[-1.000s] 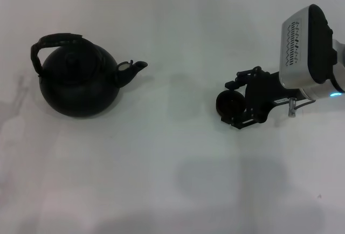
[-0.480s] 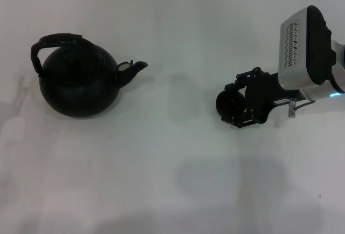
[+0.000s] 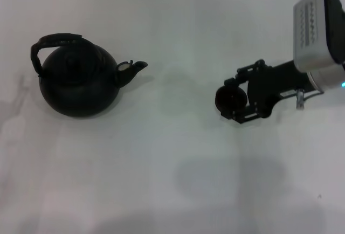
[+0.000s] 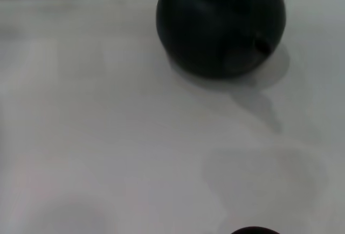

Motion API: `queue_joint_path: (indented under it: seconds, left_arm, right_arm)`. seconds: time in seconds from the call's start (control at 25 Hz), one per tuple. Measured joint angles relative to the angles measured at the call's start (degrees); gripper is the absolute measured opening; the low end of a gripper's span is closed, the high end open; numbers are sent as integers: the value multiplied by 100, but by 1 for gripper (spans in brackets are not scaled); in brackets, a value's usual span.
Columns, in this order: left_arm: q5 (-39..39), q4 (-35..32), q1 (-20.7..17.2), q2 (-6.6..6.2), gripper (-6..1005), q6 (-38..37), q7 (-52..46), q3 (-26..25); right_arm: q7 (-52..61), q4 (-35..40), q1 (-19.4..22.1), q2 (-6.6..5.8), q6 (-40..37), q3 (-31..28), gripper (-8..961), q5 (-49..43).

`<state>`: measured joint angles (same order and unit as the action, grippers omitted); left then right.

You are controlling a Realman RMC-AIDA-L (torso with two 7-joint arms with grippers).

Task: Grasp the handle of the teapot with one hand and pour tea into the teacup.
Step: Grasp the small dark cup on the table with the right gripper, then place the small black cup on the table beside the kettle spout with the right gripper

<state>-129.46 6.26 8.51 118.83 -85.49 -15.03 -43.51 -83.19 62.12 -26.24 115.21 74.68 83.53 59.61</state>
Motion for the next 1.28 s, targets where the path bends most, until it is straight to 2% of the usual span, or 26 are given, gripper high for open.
queue_joint_path:
  seconds: [0.16,0.36,0.68,0.8,1.28]
  left_arm:
    - [-4,-3,19,0,877,13,0,8]
    - [-12,-3,28,0,877,6,0,17]
    - [-82,5,33,0,877,9,0,18]
    - [-101,6,36,0,878,13,0,18]
    - [-106,18,52,0,878,18,0,17]
  right_arm:
    - [290,354,-92,5,123,94,739,-11]
    - [481,435,-281,11,99,331,742,28]
    - [582,459,-616,28,-573,1061,748,335]
    - [584,365,-734,42,-966,1418,750,400]
    - [585,-268,-1012,80,-1721,2037,759,406]
